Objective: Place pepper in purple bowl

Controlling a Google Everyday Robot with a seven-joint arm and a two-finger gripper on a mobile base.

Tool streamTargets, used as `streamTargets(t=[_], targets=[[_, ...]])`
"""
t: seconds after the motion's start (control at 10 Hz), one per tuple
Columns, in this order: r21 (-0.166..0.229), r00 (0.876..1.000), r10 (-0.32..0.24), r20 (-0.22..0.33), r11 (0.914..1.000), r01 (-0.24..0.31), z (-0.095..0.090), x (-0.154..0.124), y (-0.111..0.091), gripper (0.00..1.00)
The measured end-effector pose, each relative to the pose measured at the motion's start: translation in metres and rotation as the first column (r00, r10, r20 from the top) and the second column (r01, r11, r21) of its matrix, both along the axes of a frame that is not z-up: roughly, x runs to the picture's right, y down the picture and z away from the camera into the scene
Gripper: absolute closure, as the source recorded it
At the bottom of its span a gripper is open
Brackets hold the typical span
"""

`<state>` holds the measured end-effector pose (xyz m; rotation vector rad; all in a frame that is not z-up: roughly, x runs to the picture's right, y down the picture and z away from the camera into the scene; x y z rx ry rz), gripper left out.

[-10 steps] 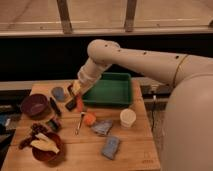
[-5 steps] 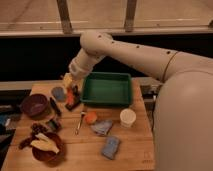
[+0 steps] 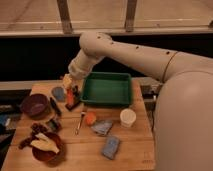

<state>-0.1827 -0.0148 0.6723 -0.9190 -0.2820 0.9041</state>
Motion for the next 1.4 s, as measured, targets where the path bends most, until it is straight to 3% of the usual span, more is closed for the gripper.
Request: streamTargets(t=[0.2,0.4,0.6,0.8,0.9,1.4], targets=[[0.026,0.999,-0.032,0.035,0.9992,0.031,0.004,-0.027,-0.002,1.00],[0.048,0.993,-0.070,0.099,0.9967,0.066,0.013,-0.076,-0.005,1.00],[0.055,0.983,-0.074,0.165,0.9963,0.066,0.026,-0.114,-0.005,1.00],[0.050,0.975,-0.064,0.213,0.9973,0.054,0.040,-0.143,-0.002,1.00],[0.038,0.966,-0.071,0.251,0.9973,0.063,0.053,-0.165,0.005,1.00],[-0.007,0.937,-0.110,0.332,0.9929,0.119,0.088,-0.222,0.024,1.00]])
